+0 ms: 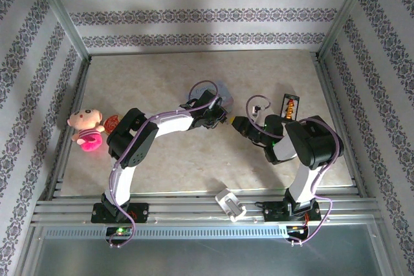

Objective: Unlock a padlock with a key

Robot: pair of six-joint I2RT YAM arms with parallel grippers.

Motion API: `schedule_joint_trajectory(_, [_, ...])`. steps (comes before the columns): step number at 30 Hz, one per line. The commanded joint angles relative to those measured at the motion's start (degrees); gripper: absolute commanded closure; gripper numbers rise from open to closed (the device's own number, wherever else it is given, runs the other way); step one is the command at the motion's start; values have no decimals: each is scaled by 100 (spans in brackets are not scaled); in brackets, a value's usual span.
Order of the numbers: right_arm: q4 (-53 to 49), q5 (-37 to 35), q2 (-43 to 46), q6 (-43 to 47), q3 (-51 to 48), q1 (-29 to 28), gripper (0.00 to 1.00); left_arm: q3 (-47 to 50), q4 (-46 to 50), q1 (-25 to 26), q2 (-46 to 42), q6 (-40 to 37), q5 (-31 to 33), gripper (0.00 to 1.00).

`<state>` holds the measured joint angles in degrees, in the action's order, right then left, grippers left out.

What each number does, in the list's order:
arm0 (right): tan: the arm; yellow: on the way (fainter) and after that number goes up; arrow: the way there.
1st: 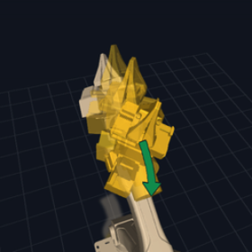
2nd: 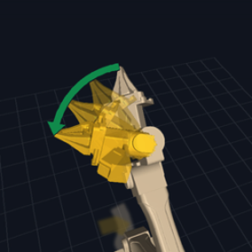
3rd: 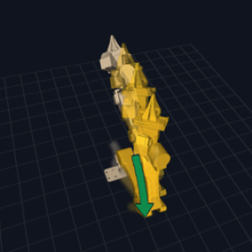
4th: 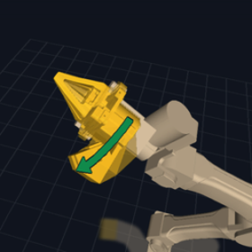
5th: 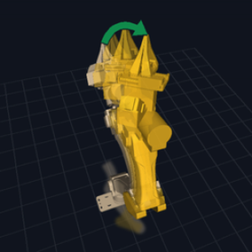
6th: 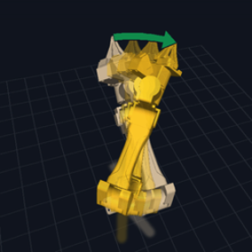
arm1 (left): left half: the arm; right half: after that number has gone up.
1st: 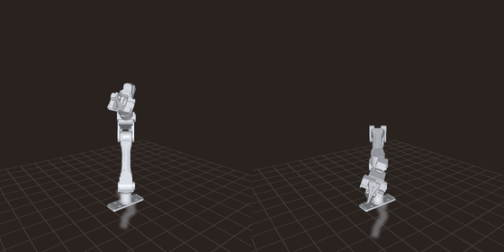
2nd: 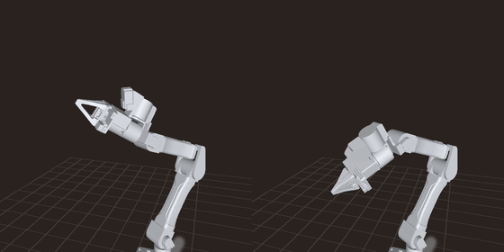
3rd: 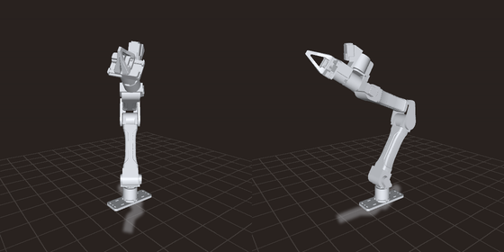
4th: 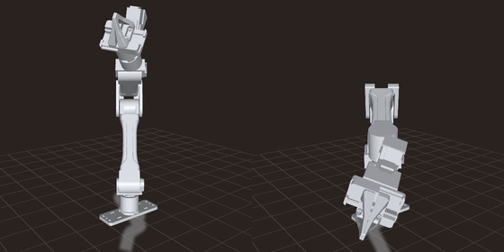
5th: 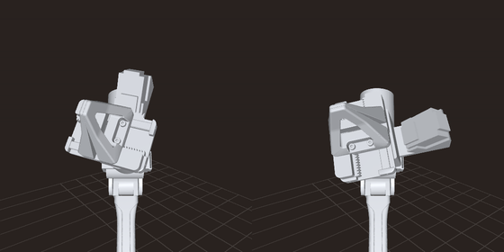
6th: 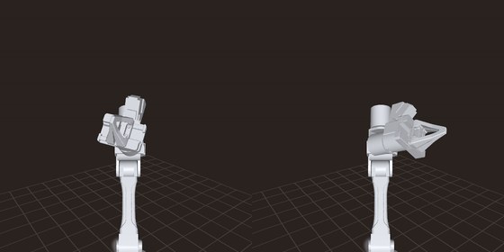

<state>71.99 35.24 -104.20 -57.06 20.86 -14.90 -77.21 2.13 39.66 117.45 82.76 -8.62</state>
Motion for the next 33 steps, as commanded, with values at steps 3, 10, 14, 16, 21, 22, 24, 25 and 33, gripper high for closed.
schedule_joint_trajectory(3, [130, -18, -272, 130, 101, -116, 74, -7, 1, 9, -47, 196, -482, 100])
schedule_joint_trajectory(10, [255, 0, -403, 76, 186, -190, 78, 0, -28, 16, -16, 214, -528, 100])
schedule_joint_trajectory(14, [263, 4, -451, 59, 246, -207, 79, -5, -43, 24, -15, 204, -552, 100])
schedule_joint_trajectory(16, [271, 26, -493, 36, 306, -220, 82, -6, -50, 24, -12, 213, -562, 100])
schedule_joint_trajectory(21, [440, 35, -633, -84, 404, -242, 88, -14, -64, 51, -29, 198, -614, 100])
schedule_joint_trajectory(22, [477, 36, -657, -126, 428, -242, 89, -13, -72, 59, -29, 197, -639, 100])
schedule_joint_trajectory(24, [558, 57, -704, -183, 482, -236, 89, -6, -94, 75, -20, 197, -707, 100])
schedule_joint_trajectory(25, [600, 77, -728, -226, 523, -234, 90, -5, -88, 85, -20, 190, -736, 100])
schedule_joint_trajectory(33, [738, 231, -712, -617, 820, -225, 98, 20, -56, 147, -35, 102, -974, 100])
